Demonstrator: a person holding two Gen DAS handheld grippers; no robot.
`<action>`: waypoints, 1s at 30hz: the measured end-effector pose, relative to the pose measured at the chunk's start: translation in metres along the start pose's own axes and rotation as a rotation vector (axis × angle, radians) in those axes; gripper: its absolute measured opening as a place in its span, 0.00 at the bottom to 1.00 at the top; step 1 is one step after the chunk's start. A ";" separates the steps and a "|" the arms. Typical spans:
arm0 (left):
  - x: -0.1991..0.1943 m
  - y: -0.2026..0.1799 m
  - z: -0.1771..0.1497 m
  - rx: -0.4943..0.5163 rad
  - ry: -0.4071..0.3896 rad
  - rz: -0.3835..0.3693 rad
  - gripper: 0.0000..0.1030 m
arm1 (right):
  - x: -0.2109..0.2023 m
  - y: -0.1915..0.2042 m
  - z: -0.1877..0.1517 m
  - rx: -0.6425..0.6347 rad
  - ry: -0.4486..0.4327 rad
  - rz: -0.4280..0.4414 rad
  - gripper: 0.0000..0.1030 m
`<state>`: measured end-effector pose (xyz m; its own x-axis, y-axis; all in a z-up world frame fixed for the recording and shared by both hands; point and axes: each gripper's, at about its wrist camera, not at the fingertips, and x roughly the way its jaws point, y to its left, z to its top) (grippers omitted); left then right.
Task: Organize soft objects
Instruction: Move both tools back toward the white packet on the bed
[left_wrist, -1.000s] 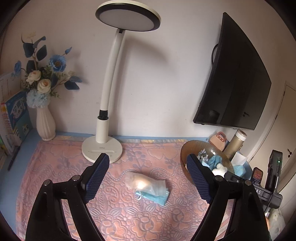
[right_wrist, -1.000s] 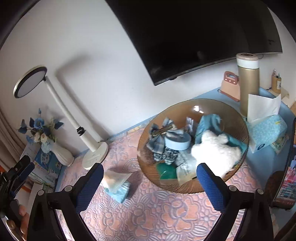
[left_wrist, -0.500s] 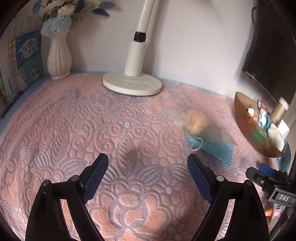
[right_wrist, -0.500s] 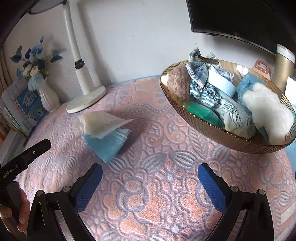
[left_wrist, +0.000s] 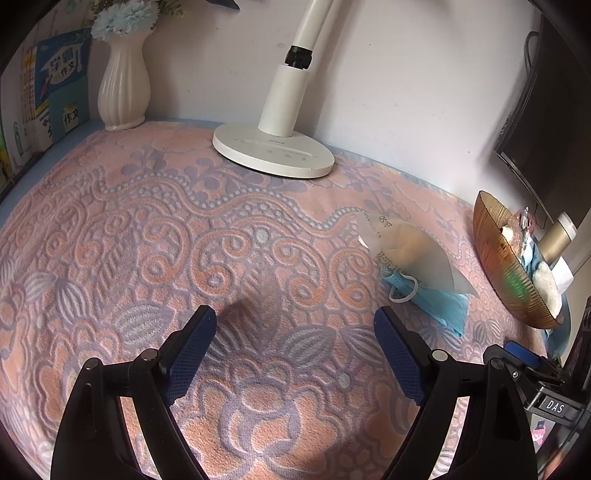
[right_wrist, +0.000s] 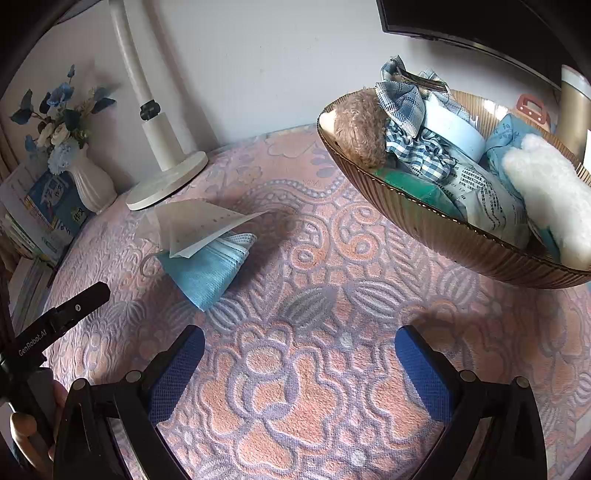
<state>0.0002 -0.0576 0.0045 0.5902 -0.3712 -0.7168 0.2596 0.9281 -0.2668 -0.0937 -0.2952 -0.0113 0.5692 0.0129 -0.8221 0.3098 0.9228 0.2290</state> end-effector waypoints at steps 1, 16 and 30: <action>0.000 0.000 0.000 -0.002 0.002 0.000 0.84 | 0.000 0.000 0.000 0.001 -0.003 0.004 1.00; 0.006 0.005 0.002 -0.010 0.020 -0.008 0.84 | -0.003 -0.002 0.000 0.018 -0.012 0.013 1.00; 0.005 0.005 0.001 -0.011 0.020 -0.009 0.84 | -0.005 -0.005 -0.002 0.032 -0.016 0.012 1.00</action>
<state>0.0049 -0.0549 -0.0002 0.5724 -0.3790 -0.7272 0.2566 0.9250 -0.2801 -0.0992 -0.2988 -0.0091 0.5850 0.0180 -0.8108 0.3271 0.9096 0.2561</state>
